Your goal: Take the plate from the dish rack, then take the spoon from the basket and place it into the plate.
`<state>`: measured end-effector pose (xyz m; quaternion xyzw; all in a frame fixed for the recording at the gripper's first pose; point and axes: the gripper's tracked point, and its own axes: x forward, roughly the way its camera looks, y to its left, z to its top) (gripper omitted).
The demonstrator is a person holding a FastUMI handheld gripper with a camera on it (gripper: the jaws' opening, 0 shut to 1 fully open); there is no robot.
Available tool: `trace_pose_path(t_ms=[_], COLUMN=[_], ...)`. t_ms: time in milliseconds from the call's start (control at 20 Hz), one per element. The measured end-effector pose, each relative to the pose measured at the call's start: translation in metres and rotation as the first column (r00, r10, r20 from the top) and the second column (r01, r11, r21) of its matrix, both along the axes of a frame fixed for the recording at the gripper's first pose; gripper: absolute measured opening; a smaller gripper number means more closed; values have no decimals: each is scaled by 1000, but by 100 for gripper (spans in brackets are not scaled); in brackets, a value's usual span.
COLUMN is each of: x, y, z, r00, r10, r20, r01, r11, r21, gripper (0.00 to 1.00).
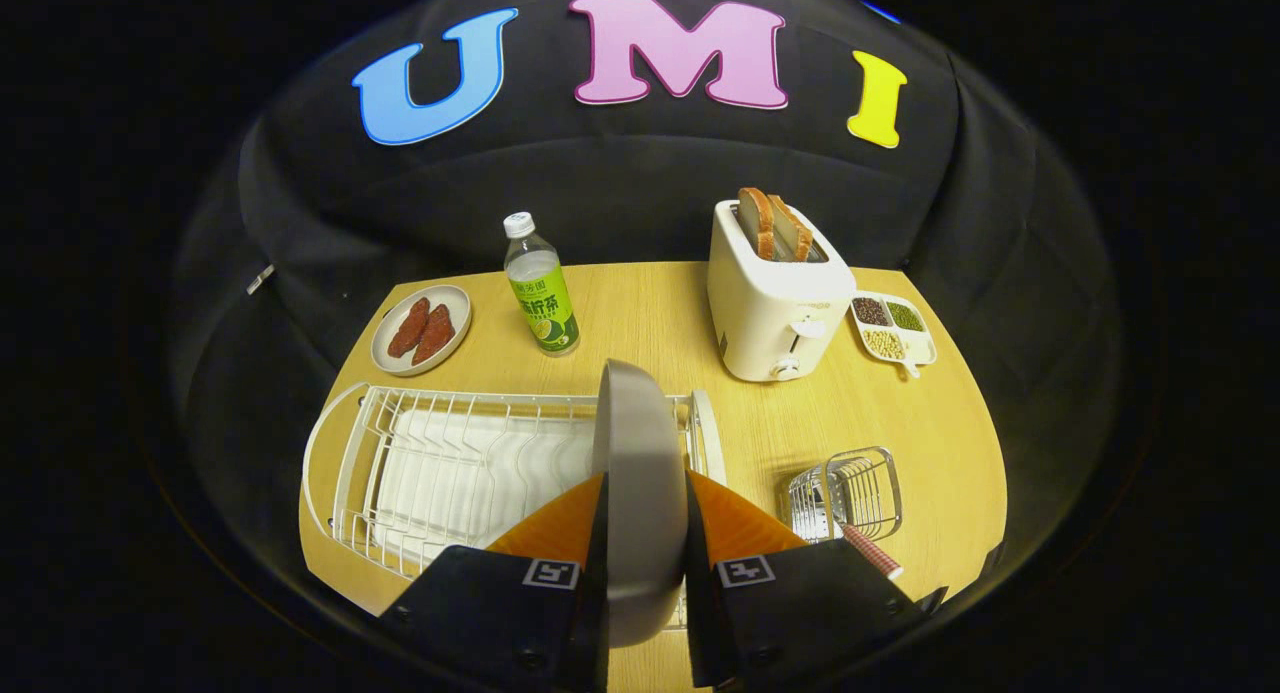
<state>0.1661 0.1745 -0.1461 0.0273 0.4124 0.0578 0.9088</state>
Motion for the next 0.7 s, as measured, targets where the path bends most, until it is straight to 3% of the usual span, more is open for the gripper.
trace_pose_path(t_ms=[700], x=[5], y=[-16], z=[3], r00=[998], r10=[-60], r20=[23], r01=[61], r11=[996], r21=[-68], gripper=[33])
